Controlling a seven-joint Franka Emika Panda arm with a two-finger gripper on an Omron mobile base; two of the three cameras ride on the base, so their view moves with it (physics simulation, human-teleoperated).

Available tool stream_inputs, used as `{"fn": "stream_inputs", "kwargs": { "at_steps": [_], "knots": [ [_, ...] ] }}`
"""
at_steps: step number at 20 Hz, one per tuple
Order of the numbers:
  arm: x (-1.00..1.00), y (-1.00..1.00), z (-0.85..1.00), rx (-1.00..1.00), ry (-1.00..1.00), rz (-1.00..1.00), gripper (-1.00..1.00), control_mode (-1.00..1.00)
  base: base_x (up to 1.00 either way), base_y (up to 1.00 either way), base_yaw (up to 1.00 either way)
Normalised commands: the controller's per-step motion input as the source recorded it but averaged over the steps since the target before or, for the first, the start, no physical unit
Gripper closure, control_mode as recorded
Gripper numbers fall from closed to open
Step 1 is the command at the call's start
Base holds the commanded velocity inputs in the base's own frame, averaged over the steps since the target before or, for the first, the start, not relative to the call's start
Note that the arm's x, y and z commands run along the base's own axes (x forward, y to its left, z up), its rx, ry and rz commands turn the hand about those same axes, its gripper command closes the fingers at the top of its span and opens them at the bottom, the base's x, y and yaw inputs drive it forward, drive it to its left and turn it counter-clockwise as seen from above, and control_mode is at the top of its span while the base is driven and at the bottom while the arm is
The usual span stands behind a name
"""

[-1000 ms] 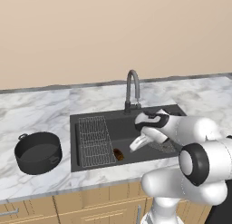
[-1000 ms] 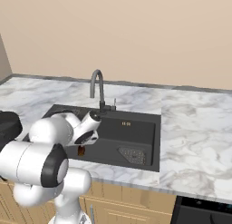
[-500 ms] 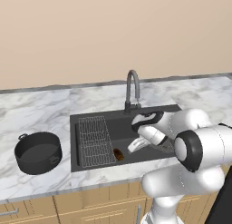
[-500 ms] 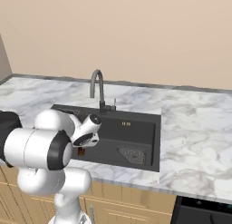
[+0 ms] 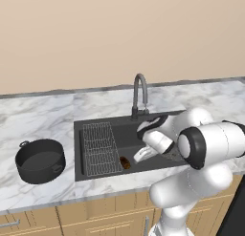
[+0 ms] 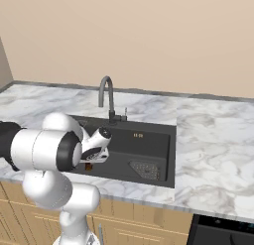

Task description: Dump the sweet potato from the pot into the sink. Then turn on the water and wash the sweet potato. Then turn off the water and put the sweet potato back in the pot.

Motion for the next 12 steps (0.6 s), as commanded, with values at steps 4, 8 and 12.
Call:
{"fn": "stream_inputs", "kwargs": {
  "at_steps": [4,8,12],
  "knots": [
    [0.11,0.06,-0.06,0.00,0.00,-0.02,-1.00,-1.00,0.00,0.00,0.00],
    [0.18,0.08,-0.04,0.00,0.01,-0.02,-1.00,-1.00,0.00,0.00,0.00],
    [0.20,0.08,-0.10,0.00,0.02,-0.03,-1.00,-1.00,0.00,0.00,0.00]
  ]
}}
